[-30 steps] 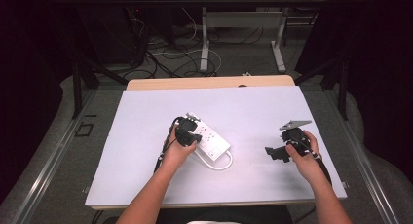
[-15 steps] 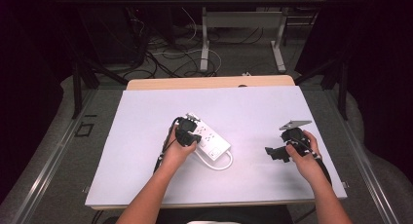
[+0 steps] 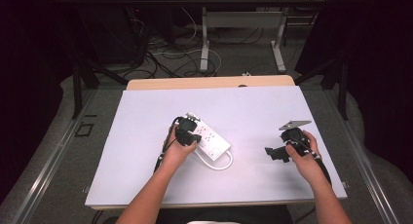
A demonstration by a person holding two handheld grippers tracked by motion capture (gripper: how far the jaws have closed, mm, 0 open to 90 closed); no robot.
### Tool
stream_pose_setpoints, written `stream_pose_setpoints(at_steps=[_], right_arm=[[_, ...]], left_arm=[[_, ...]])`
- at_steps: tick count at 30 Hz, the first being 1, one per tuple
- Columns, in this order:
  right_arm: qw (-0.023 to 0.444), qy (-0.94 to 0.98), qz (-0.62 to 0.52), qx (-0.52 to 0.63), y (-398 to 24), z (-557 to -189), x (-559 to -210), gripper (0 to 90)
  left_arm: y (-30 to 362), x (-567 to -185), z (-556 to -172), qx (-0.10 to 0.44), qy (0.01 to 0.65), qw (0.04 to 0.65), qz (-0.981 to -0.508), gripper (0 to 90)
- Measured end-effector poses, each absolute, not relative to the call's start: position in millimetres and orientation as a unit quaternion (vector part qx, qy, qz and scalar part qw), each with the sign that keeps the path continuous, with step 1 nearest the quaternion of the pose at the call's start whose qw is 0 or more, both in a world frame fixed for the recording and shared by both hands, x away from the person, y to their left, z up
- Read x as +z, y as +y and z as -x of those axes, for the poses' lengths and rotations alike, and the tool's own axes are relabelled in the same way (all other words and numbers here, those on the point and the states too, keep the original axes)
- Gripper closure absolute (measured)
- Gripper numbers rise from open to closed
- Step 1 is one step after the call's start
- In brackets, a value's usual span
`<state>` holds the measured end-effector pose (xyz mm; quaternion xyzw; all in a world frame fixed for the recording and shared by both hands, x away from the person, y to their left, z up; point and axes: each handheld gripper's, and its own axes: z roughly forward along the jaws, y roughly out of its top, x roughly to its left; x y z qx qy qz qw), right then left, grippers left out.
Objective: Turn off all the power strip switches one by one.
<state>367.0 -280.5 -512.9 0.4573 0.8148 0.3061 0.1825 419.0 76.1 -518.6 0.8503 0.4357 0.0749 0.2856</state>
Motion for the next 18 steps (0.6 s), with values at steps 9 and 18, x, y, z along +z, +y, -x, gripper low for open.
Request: stream_pose_setpoints(at_steps=[9,18], right_arm=[[0.183,0.815,-0.457,0.306,-281,-367,-513,0.0],[0.182,0.813,-0.460,0.307,-280,-367,-514,0.0]], left_arm=[[80,-513,-422,0.080,0.436,0.292,-0.847,90.0],[89,-501,-429,0.080,0.444,0.301,-0.840,90.0]])
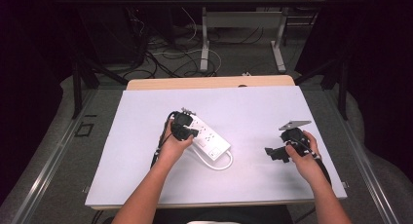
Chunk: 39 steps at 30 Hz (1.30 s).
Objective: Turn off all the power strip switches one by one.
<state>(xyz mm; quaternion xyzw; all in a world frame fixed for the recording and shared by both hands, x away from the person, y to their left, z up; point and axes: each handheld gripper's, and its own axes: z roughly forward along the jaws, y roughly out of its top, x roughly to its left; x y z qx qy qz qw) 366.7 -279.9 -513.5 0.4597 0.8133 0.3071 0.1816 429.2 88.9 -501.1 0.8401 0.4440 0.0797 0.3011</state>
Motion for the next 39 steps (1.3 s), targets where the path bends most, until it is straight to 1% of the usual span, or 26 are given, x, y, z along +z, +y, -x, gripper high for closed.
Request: stream_pose_setpoints(at_steps=[13,24,39], right_arm=[[0.182,0.815,-0.457,0.306,-282,-367,-513,0.0],[0.183,0.816,-0.456,0.306,-282,-367,-514,0.0],[0.180,0.816,-0.456,0.306,-282,-367,-514,0.0]], left_arm=[[95,-492,-442,0.082,0.452,0.298,-0.837,90.0],[94,-500,-450,0.078,0.453,0.274,-0.845,90.0],[95,-506,-455,0.071,0.459,0.257,-0.848,90.0]])
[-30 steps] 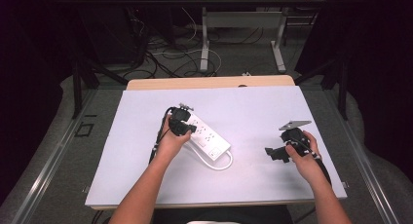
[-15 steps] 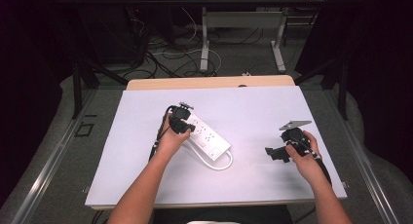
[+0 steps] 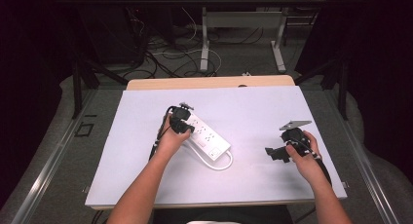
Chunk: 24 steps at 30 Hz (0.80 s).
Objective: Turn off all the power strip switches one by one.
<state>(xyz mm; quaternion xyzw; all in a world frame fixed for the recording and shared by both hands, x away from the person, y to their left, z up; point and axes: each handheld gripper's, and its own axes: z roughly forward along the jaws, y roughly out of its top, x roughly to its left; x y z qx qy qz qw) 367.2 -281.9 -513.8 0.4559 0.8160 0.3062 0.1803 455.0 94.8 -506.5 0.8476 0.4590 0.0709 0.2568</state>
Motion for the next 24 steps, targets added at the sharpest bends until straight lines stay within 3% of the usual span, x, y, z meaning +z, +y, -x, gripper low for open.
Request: stream_pose_setpoints(at_steps=[24], right_arm=[[0.179,0.816,-0.457,0.306,-281.8,-367.2,-514.1,0.0]], left_arm=[[96.3,-511.5,-458.0,0.066,0.461,0.253,-0.848,90.0]])
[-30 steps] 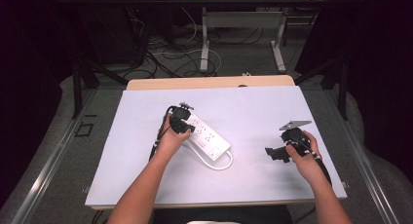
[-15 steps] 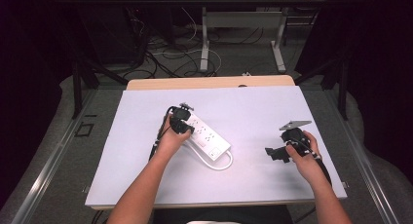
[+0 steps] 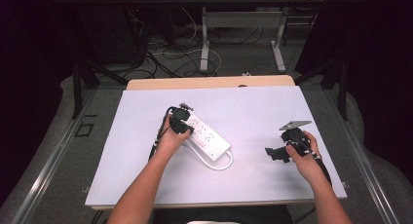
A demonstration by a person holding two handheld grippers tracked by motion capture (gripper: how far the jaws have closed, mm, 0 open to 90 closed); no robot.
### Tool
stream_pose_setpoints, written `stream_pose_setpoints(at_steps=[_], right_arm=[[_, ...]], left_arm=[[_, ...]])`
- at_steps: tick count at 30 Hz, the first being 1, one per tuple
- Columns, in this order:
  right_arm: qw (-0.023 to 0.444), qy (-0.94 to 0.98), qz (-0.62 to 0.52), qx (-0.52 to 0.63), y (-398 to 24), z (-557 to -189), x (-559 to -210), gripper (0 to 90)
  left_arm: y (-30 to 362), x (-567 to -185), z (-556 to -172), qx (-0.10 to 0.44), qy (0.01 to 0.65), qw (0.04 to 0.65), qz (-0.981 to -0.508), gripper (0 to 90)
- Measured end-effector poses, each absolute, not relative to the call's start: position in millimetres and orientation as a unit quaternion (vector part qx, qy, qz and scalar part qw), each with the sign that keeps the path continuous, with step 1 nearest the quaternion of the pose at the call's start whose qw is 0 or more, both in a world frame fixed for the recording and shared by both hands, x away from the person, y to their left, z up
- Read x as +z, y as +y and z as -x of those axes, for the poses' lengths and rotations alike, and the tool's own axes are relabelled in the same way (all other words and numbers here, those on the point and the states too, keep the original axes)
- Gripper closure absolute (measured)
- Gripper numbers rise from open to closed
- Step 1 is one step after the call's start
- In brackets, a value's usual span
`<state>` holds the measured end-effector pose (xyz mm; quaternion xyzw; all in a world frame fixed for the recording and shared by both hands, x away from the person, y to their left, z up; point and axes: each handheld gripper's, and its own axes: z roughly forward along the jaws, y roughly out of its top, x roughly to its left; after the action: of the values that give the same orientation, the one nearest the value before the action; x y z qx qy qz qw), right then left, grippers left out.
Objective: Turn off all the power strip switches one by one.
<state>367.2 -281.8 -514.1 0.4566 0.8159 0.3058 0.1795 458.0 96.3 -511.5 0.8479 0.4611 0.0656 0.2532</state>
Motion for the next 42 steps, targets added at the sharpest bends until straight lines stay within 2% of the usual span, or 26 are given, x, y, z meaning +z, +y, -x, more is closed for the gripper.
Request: stream_pose_setpoints(at_steps=[28,42], right_arm=[[0.177,0.814,-0.460,0.307,-280,-367,-515,0.0],[0.177,0.814,-0.460,0.307,-280,-367,-514,0.0]], left_arm=[[96,-513,-460,0.069,0.459,0.246,-0.851,90.0],[100,-498,-461,0.081,0.460,0.254,-0.847,90.0]])
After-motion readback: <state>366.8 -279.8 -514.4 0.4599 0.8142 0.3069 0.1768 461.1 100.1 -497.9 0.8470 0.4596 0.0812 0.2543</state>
